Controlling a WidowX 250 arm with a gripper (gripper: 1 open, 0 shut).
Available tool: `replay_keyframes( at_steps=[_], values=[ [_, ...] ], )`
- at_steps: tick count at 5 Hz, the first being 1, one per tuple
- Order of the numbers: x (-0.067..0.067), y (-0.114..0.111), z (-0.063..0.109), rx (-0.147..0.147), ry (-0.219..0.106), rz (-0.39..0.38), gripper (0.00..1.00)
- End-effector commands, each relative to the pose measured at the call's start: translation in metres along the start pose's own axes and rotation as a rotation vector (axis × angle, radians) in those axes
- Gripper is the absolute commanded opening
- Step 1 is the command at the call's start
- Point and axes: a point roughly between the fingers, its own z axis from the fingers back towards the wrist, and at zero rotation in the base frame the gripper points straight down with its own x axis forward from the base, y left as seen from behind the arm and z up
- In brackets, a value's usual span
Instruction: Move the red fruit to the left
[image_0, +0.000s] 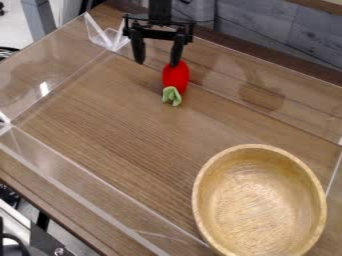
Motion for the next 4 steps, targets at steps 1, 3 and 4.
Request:
replay_keyframes(
  at_steps=[1,3,4],
  values=[
    [-0.008,-0.007,0.042,-0.015,-0.096,-0.02,1.0],
    [-0.02,-0.026,0.049,-0.032,-0.079,-0.054,1.0],
    [-0.025,-0.029,0.055,-0.046,-0.075,-0.055,1.0]
  ],
)
